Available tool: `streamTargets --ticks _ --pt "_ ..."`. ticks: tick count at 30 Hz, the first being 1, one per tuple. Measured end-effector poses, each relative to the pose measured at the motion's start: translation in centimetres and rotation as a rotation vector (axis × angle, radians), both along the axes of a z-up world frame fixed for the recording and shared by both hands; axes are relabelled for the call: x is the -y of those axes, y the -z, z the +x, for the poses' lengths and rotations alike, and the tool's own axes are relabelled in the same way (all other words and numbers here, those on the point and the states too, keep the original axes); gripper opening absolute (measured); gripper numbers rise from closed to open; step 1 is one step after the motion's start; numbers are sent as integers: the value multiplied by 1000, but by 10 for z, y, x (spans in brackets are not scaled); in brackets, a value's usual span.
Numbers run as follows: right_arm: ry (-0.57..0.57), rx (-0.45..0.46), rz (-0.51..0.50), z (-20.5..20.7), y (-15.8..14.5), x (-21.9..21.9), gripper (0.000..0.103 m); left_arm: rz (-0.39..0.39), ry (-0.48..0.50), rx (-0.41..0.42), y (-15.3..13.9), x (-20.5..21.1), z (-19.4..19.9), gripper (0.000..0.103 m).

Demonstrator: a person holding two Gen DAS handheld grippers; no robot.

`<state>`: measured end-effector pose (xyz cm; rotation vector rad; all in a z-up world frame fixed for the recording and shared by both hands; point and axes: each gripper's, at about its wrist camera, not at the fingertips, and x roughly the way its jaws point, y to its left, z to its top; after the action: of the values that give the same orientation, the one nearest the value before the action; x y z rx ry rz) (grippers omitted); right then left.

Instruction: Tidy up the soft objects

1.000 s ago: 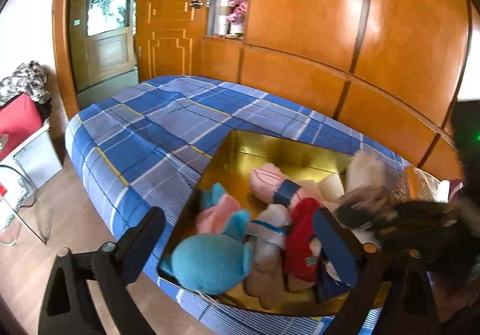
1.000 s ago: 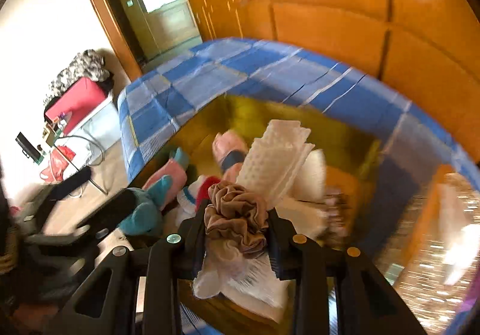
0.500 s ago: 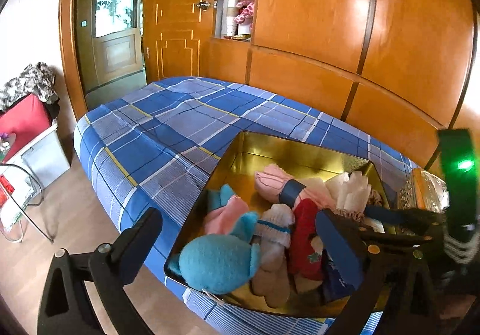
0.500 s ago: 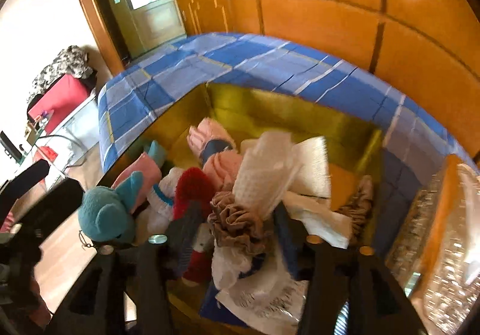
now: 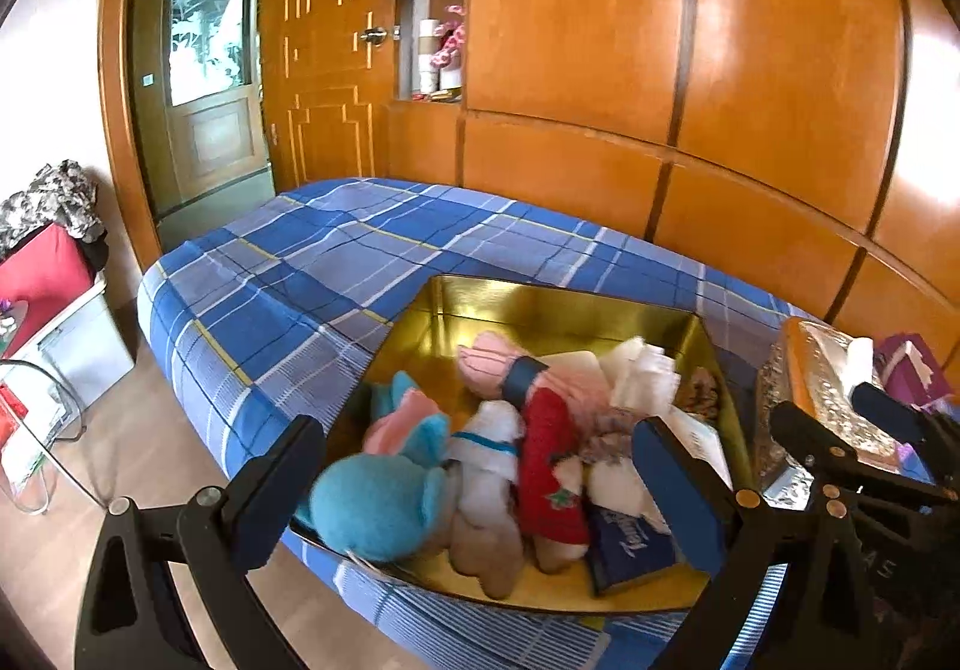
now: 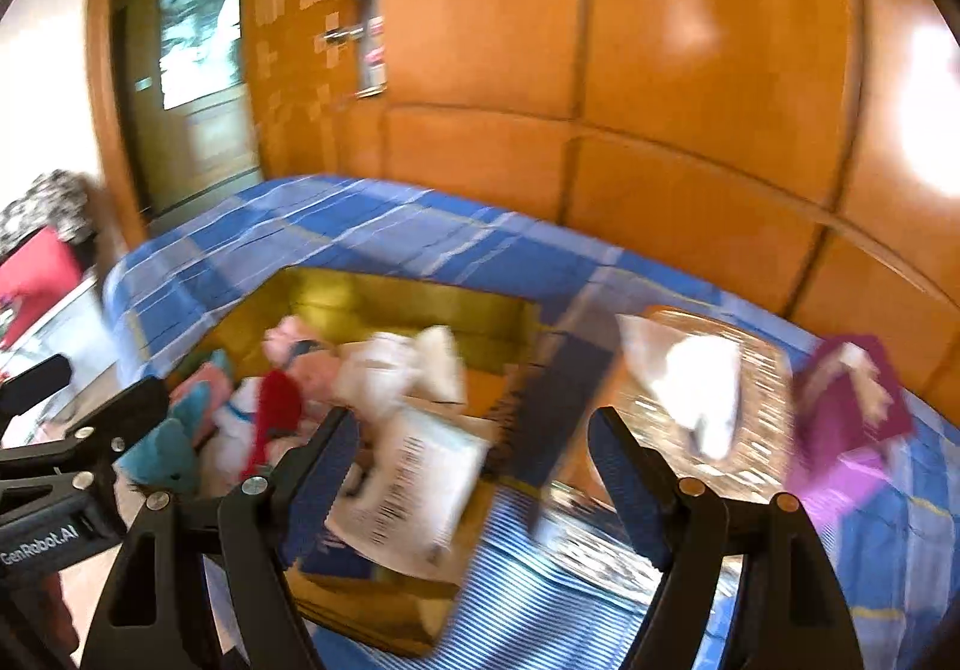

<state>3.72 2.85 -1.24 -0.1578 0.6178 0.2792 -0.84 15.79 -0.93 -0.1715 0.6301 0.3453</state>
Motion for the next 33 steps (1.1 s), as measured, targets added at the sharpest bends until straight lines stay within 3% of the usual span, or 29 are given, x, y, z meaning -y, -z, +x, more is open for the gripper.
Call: streamTargets --ticks 11,33 --pt "120 23 8 -19 5 38 80 24 63 -1 6 38 -7 103" --pt "120 30 7 -24 6 39 80 17 64 1 7 37 -8 103"
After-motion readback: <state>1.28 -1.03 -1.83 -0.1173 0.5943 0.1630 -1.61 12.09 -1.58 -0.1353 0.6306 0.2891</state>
